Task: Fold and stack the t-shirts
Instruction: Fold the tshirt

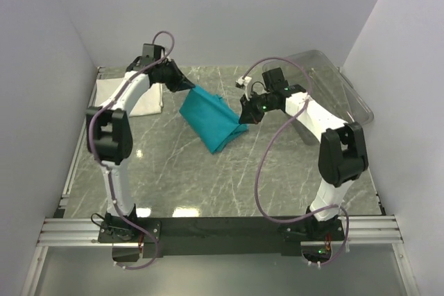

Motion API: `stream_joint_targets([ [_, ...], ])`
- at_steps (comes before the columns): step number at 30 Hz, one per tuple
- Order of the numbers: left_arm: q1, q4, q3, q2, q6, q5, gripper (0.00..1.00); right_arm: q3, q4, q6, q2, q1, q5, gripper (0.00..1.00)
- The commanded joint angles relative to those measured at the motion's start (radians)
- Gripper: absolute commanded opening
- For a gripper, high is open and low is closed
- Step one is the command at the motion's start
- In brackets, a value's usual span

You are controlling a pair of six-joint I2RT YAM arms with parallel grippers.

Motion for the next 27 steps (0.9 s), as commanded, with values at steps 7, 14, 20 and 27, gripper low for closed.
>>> stream_joint_targets([
  [7, -0.041, -0.042, 0.315, 0.346, 0.020, 0.018, 0.00, 0.045, 0.037, 0.074, 0.140, -0.051, 0.104, 0.00],
  [14, -0.046, 0.030, 0.312, 0.382, -0.015, 0.011, 0.00, 0.011, 0.115, 0.204, 0.173, -0.054, 0.094, 0.00],
  [20, -0.066, 0.071, 0.324, 0.408, -0.046, 0.021, 0.03, -0.024, 0.166, 0.292, 0.167, -0.052, 0.130, 0.00],
  [27, -0.077, 0.111, 0.341, 0.370, -0.061, -0.042, 0.61, 0.051, 0.175, 0.480, 0.220, -0.052, 0.371, 0.24],
])
